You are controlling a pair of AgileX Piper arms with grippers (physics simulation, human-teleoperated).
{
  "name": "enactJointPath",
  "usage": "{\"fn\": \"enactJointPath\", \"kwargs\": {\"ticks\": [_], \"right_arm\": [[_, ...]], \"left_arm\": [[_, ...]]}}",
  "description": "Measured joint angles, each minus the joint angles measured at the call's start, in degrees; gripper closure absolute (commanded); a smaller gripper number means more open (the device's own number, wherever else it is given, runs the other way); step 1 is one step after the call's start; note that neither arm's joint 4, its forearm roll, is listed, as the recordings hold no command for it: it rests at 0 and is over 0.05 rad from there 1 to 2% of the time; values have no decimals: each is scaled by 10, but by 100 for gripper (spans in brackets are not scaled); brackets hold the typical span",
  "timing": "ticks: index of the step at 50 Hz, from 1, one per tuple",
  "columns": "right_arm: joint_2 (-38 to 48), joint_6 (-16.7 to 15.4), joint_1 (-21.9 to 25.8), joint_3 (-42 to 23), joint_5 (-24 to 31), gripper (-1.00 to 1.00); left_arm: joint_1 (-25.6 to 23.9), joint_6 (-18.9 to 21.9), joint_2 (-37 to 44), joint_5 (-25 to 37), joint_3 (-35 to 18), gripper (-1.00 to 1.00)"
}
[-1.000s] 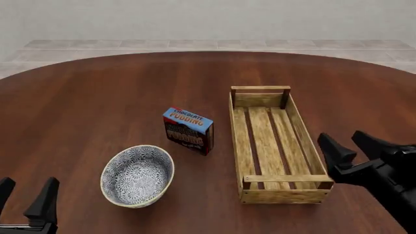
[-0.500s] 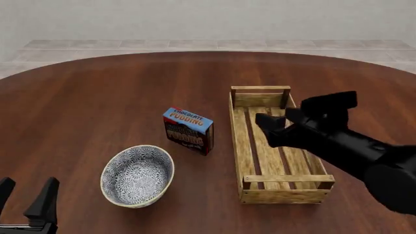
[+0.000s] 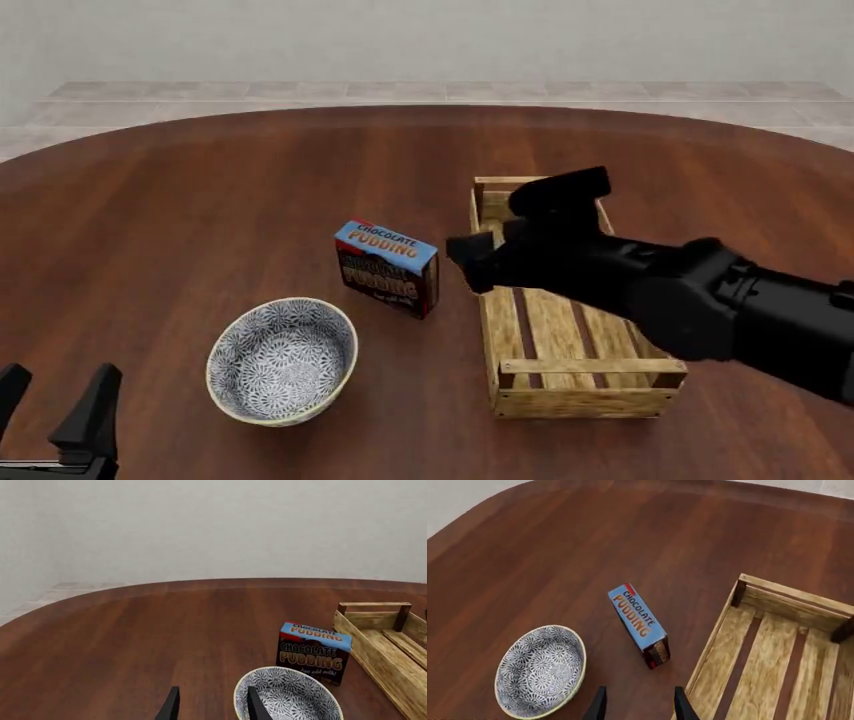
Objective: Pick up the bowl on the left and put it in the tray.
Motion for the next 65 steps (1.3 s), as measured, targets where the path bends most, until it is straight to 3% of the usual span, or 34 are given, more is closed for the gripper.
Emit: {"fn": "enactJointPath", "kwargs": {"ticks": [65], "right_arm": [[202, 51, 97, -76, -34, -100]], "left_arm": [[0, 0, 0, 0, 0, -100]]}}
